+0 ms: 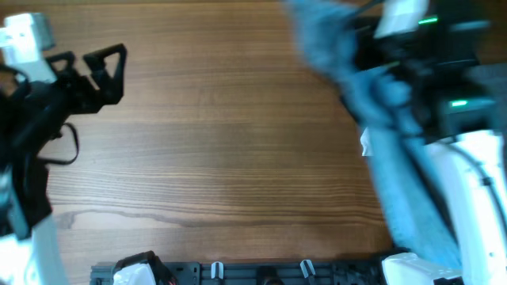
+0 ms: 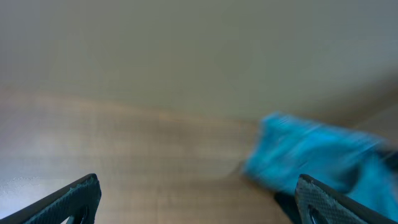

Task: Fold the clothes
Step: 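Grasp the blue jeans waistband with both grippers and lift, then drag the jeans leftward with the left gripper, spreading them flat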

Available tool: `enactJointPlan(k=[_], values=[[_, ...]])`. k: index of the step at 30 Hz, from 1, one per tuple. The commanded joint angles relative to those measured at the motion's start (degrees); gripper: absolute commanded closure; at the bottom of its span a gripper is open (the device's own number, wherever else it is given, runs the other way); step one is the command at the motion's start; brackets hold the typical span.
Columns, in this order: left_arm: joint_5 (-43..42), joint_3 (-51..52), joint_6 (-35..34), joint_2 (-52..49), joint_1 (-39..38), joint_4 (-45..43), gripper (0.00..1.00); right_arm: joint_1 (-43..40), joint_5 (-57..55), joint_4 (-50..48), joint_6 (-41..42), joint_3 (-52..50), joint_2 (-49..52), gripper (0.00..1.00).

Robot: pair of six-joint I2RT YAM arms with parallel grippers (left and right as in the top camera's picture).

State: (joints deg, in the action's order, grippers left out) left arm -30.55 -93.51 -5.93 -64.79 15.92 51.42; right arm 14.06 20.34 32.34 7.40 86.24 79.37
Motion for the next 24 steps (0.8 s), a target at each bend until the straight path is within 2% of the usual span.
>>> enactJointPlan(k=[1, 2, 3, 5, 9, 12, 13, 16, 17, 22, 24], values=[[2.3, -3.4, -0.5, 4.3, 1.5, -0.6, 0.00, 24.9, 5.3, 0.9, 0.1, 1.0, 6.1, 0.70], [4.2, -3.4, -0.5, 5.7, 1.6, -0.9, 0.00, 30.5, 3.1, 0.9, 0.1, 1.0, 8.7, 0.41], [5.1, -3.4, -0.5, 6.7, 1.6, -1.0, 0.00, 34.6, -4.9, 1.5, 0.7, 1.0, 10.6, 0.27], [5.1, -3.4, -0.5, 7.6, 1.6, -0.6, 0.00, 32.9, -16.7, 2.8, 3.5, 1.9, 9.0, 0.14], [-0.1, -3.3, -0.5, 1.8, -0.6, 5.7, 0.00, 18.3, -17.8, 3.1, 7.7, 3.1, 1.8, 0.12], [0.4, -3.3, 1.8, -8.5, -8.8, 8.4, 0.00, 9.5, -14.6, 5.7, 11.1, 3.1, -1.5, 0.12], [3.8, -3.3, 3.6, -16.9, -14.1, 8.2, 0.00, 5.9, -13.1, 8.4, 11.3, 3.1, -2.3, 0.12], [14.8, -3.3, 6.1, -31.5, -19.0, 5.9, 0.00, 4.2, -13.0, 14.6, 12.1, 3.1, -2.2, 0.12], [15.6, -3.3, 7.5, -37.1, -19.8, 4.2, 0.00, 4.1, -13.3, 16.7, 12.1, 3.1, -2.2, 0.12], [8.7, -3.3, 13.9, -58.9, -20.3, -10.6, 0.02, 4.1, -15.3, 22.8, 12.3, 3.0, -0.8, 0.12], [8.4, -3.3, 14.6, -62.9, -20.3, -14.3, 0.04, 4.1, -15.2, 23.3, 12.3, 3.0, 0.2, 0.12]])
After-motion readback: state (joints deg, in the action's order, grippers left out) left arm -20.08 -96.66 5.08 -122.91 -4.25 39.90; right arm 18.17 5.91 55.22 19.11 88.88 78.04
